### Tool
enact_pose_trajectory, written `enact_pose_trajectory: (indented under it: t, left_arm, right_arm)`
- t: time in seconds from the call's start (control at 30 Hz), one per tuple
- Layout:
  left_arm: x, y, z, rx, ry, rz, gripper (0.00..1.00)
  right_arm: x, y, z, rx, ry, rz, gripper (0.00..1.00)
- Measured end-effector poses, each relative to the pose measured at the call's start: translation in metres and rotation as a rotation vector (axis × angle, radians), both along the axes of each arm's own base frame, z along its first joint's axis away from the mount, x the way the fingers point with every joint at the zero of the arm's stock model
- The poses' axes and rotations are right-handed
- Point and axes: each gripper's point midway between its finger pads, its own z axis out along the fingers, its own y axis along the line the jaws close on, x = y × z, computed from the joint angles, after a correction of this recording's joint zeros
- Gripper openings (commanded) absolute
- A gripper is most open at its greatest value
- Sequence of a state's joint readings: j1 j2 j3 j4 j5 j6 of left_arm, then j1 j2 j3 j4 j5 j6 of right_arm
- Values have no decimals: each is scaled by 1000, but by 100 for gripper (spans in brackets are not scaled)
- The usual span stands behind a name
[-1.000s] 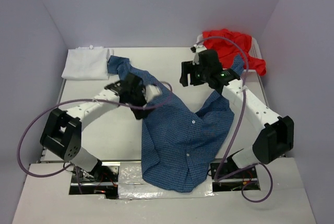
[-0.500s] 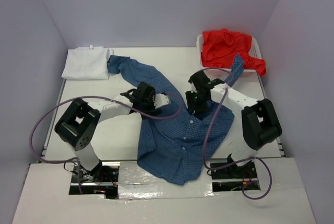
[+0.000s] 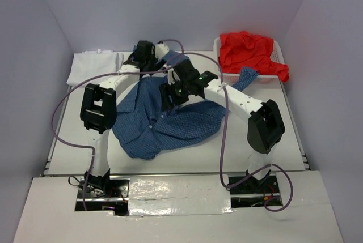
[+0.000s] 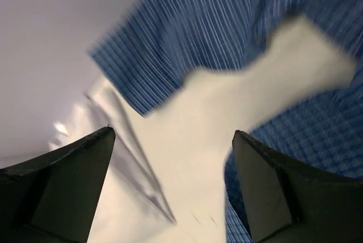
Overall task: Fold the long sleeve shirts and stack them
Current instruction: Move the shirt to the center of the board, then flatten the shirt out
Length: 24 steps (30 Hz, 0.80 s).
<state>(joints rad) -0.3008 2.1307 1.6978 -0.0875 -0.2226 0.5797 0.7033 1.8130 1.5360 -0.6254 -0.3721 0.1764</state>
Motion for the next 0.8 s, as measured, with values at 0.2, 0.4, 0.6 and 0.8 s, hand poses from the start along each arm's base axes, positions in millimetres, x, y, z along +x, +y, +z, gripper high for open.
enact_pose_trajectory:
  t: [0.2, 0.4, 0.6, 0.8]
  left_arm:
    - [26, -23, 128, -171, -218, -49, 99]
    - [-37, -12, 154, -182, -97, -162, 87]
    - [-187, 1, 77, 2, 254, -353, 89]
    - [-342, 5, -35, 188, 642, -590, 99]
  right_arm:
    - [36, -21, 50, 76, -132, -134, 83]
    - [105, -168, 60, -7, -145, -565, 82]
    - [93, -281, 7, -50, 26, -947, 100]
    - [109, -302, 2, -46, 29, -1067, 100]
